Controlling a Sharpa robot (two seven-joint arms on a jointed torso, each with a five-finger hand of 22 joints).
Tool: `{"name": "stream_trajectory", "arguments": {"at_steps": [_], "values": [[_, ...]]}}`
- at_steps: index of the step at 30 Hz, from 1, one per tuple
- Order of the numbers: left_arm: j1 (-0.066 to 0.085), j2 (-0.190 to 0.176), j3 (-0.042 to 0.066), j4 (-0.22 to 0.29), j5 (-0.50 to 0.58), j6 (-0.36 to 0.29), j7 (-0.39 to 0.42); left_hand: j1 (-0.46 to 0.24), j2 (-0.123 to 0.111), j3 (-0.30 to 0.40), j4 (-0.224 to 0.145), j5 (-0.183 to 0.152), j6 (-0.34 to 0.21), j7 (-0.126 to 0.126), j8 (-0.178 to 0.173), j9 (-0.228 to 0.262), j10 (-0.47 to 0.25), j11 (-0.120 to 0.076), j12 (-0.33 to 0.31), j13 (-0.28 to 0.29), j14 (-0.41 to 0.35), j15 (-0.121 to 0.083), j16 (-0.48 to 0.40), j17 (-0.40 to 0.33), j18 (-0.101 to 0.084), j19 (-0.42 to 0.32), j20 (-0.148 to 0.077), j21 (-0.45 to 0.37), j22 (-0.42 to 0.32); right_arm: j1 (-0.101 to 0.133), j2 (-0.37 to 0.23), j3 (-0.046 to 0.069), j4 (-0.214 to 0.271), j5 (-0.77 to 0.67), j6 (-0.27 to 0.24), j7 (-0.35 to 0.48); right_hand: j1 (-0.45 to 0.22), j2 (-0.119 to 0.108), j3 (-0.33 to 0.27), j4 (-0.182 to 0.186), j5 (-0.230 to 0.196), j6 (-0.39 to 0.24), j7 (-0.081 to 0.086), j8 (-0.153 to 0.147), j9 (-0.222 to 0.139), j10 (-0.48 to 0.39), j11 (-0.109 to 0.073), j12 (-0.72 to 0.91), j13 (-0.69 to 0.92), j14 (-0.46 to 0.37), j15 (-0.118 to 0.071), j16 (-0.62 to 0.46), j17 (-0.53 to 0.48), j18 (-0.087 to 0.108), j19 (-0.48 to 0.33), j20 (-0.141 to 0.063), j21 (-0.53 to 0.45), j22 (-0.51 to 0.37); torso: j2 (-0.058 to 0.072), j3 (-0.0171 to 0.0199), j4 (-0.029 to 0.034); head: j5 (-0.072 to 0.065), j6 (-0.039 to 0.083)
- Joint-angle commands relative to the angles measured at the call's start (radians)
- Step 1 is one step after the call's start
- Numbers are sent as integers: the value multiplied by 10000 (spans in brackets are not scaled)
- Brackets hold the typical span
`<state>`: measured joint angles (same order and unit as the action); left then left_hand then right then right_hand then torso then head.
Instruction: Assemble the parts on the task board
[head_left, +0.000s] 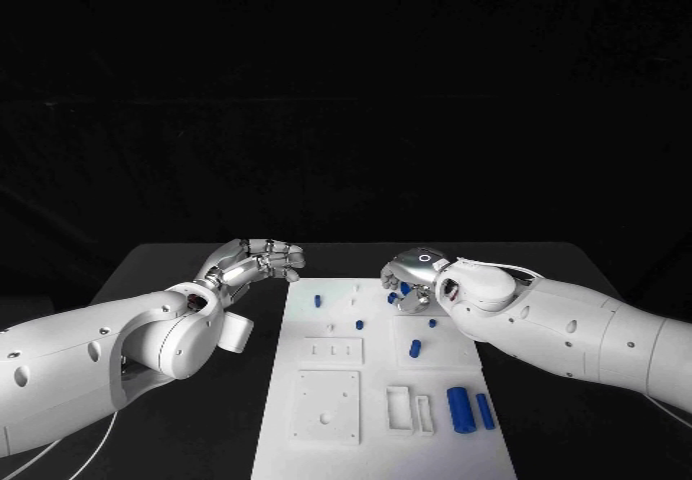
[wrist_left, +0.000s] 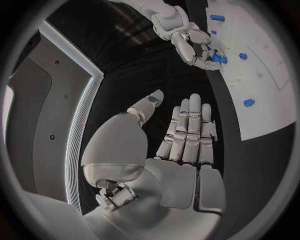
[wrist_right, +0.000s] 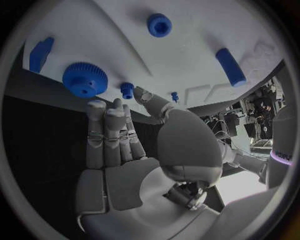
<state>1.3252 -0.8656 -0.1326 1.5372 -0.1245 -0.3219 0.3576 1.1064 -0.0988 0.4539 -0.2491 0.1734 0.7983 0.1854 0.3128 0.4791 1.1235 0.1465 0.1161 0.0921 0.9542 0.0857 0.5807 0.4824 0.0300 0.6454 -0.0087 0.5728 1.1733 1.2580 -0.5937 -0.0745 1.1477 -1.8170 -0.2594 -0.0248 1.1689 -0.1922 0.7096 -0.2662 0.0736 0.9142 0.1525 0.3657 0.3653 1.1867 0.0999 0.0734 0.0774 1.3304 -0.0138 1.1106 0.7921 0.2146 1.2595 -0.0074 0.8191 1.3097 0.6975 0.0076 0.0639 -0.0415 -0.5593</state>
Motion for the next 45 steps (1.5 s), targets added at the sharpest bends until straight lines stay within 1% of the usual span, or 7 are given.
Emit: {"name": "stream_trajectory", "arguments": {"at_steps": [1,5,24,31,33,35,45], "values": [[31,-5,10,30,-32,142,39,-103,29,51,-36,-33,-13,8,-54,-14,-61,7,-30,-13,-3,25,27,-16,-91,58,-25,-29,11,-3,-26,-1,-5,-99,199,-3,-75,-10,55,7,-49,74,19,11,-10,106,-1,37,18,-83,-2,41,-14,472,185,-119,36,221,27,0,-11,14,-6],[39,-20,10,26,-32,141,28,-106,26,51,-37,-33,-14,8,-55,-15,-61,8,-32,-14,-3,25,27,-16,-91,58,-26,-29,11,-3,-22,-3,4,-99,264,4,-85,-9,69,9,-53,94,10,17,-9,130,-9,39,25,-86,-10,52,-28,472,183,-118,60,221,45,3,-25,23,-5],[89,-65,10,78,-32,150,9,-132,18,59,-29,-33,-17,11,-63,-17,-63,11,-46,-16,-4,24,29,-18,-92,61,-26,-32,14,-50,70,-22,-58,-191,423,20,-142,78,211,88,-4,188,-23,36,-8,236,-42,32,51,-104,-42,118,-114,472,153,-117,167,208,121,1,-5,30,-28],[100,-70,10,89,-32,141,8,-138,17,63,-26,-32,-17,12,-65,-17,-63,12,-50,-16,-3,24,29,-18,-92,62,-27,-32,15,-57,61,-23,-19,-260,429,14,-174,199,580,328,-203,499,-151,159,46,618,-168,151,175,-119,-165,191,-220,472,156,-129,334,219,129,6,-12,35,-52],[101,-79,10,94,-32,129,0,-140,17,64,-26,-32,-18,12,-65,-17,-64,12,-51,-17,-3,24,30,-18,-92,62,-27,-32,15,-57,59,-23,-20,-332,395,-19,-172,294,734,436,-238,640,-209,230,80,769,-226,209,226,-119,-217,217,-239,472,164,-146,401,224,128,4,-13,36,-56],[102,-82,10,93,-32,129,-6,-140,17,66,-26,-31,-18,12,-66,-18,-64,12,-53,-17,-3,23,30,-18,-92,62,-28,-33,16,-57,58,-23,-16,-455,382,-60,-208,310,919,563,-240,715,-248,266,105,849,-263,216,263,-125,-255,256,-258,472,146,-170,478,222,129,3,-14,34,-52],[106,-86,10,104,-32,107,-17,-125,19,90,-39,-20,-22,12,-72,-19,-66,13,-65,-19,-3,20,32,-20,-88,64,-32,-34,19,-58,18,-23,119,-758,21,-455,-197,287,1246,623,-245,868,-317,340,163,1027,-329,219,342,-126,-319,374,-286,472,95,-229,677,222,145,5,-17,38,-31]]}}
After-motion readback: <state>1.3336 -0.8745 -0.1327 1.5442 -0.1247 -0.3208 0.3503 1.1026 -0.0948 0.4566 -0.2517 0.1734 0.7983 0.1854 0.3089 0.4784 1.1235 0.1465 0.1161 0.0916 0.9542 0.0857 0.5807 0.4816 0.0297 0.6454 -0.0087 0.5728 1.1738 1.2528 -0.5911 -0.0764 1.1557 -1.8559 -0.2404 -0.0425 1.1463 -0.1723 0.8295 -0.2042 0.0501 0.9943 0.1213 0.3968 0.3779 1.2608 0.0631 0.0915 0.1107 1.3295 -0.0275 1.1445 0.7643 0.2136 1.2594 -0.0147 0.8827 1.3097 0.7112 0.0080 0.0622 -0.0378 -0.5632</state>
